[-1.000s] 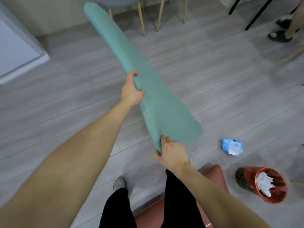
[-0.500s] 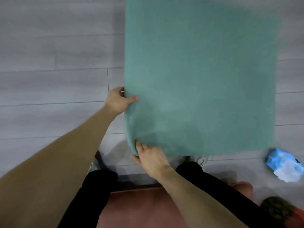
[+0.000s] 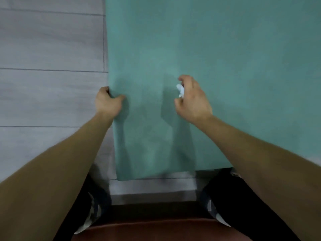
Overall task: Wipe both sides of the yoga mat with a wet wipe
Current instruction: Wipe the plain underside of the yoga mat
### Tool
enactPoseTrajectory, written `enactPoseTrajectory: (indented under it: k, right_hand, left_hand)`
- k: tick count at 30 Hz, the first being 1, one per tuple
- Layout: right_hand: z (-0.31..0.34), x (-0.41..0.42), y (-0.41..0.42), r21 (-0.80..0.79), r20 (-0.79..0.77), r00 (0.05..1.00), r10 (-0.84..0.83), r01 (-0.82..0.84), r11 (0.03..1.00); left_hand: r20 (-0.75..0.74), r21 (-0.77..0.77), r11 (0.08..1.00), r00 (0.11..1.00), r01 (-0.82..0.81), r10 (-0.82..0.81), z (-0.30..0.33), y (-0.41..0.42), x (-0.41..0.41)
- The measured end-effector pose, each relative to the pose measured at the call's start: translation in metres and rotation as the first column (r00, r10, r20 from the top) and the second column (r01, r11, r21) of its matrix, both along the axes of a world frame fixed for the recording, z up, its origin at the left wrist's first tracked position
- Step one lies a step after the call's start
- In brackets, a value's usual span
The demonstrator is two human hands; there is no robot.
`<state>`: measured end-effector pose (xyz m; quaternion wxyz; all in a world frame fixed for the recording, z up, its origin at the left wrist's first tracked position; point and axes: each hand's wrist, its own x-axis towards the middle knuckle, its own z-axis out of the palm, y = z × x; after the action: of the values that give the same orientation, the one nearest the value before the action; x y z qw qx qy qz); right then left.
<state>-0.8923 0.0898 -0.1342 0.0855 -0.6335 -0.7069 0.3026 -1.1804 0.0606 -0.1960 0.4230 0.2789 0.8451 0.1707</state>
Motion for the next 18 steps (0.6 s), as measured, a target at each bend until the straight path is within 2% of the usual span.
enactPoseTrajectory:
  k: [4, 7, 9, 12, 13, 15, 18]
  right_hand:
    - [-0.022, -0.024, 0.044, 0.247, -0.076, 0.996, 0.044, -0.023, 0.969]
    - [-0.043, -0.039, 0.058, 0.356, -0.080, 0.979, 0.185, -0.145, 0.923]
    - [-0.063, -0.040, 0.055, 0.349, -0.004, 0.947, 0.321, -0.299, 0.888]
    - [-0.087, -0.026, 0.046, 0.315, 0.210, 0.858, 0.469, -0.514, 0.798]
    - [-0.086, -0.020, 0.044, 0.303, 0.248, 0.850, 0.464, -0.523, 0.797]
    - [-0.074, -0.005, 0.024, 0.214, 0.241, 0.878, 0.414, -0.464, 0.859]
    - [-0.046, 0.024, -0.031, 0.126, 0.104, 0.957, 0.269, -0.281, 0.951]
  left_hand:
    - [-0.074, 0.081, 0.997, 0.997, 0.011, -0.005, 0.010, 0.006, -0.016]
    - [-0.169, 0.175, 0.983, 0.985, 0.059, -0.029, 0.002, 0.010, -0.029]
    - [-0.212, 0.196, 0.977, 0.976, 0.088, -0.045, -0.003, 0.011, -0.034]
    - [-0.238, 0.256, 0.958, 0.969, 0.130, -0.067, -0.006, 0.010, -0.034]
    - [-0.235, 0.268, 0.955, 0.970, 0.129, -0.065, -0.004, 0.004, -0.033]
    - [-0.167, 0.235, 0.965, 0.983, 0.112, -0.073, 0.001, -0.019, -0.028]
    - [-0.123, 0.156, 0.977, 0.985, 0.143, -0.124, 0.011, -0.076, -0.012]
